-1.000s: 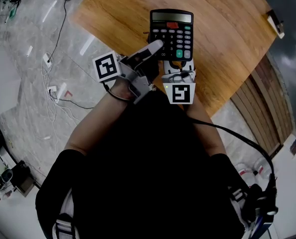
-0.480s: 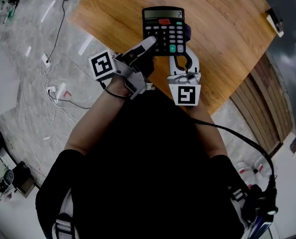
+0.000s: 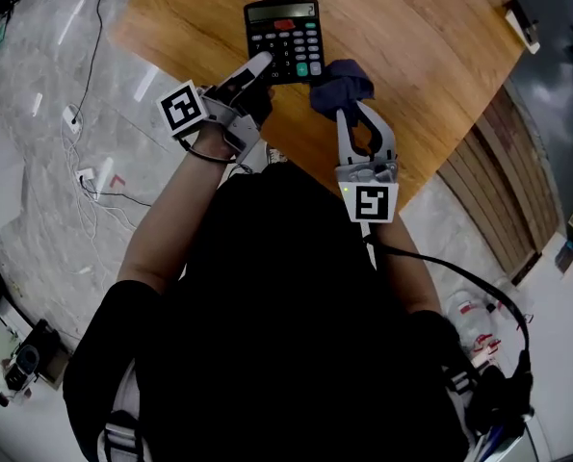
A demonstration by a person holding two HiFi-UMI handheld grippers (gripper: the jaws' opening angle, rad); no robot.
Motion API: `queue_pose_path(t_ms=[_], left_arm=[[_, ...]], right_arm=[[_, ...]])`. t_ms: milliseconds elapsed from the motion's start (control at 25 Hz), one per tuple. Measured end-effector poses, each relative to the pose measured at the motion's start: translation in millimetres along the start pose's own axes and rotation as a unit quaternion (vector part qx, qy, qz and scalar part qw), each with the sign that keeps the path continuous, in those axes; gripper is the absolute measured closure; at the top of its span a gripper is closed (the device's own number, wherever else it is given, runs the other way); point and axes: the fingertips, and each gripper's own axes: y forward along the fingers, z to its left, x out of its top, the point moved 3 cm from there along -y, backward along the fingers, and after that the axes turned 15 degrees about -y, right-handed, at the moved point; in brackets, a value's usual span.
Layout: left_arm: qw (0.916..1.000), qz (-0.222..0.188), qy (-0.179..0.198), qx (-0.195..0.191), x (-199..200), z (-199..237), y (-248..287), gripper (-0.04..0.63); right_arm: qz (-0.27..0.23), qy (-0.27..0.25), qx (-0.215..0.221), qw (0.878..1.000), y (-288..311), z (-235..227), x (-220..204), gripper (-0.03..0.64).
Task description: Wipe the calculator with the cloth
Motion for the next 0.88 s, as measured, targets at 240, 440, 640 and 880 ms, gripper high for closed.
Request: queue_pose_path(t_ms=[240,440,640,880], left_arm=[[0.9984,0.019,-0.037,0.037,-6,74,-5,0.525],[0.9948,0.05,-0.047,0.075,-18,117,-12,0.523],[0.9909,0.052,-0.05,0.114,-17,140,-28,0.52],[0.9881,0.066,-0.029,0.136,-18,159,-23,0.517]], right_arm=[[0.024,-0.013,-0.027,0.999,4,-20,-21,0.555],[0.063,-0.008,-0.009,0.998,15,-3,-42,0.555],[0.125,0.016,-0.003,0.992,23,15,-72,0.555],[0.156,0.023,0.033,0.987,42,24,-98,0.555]])
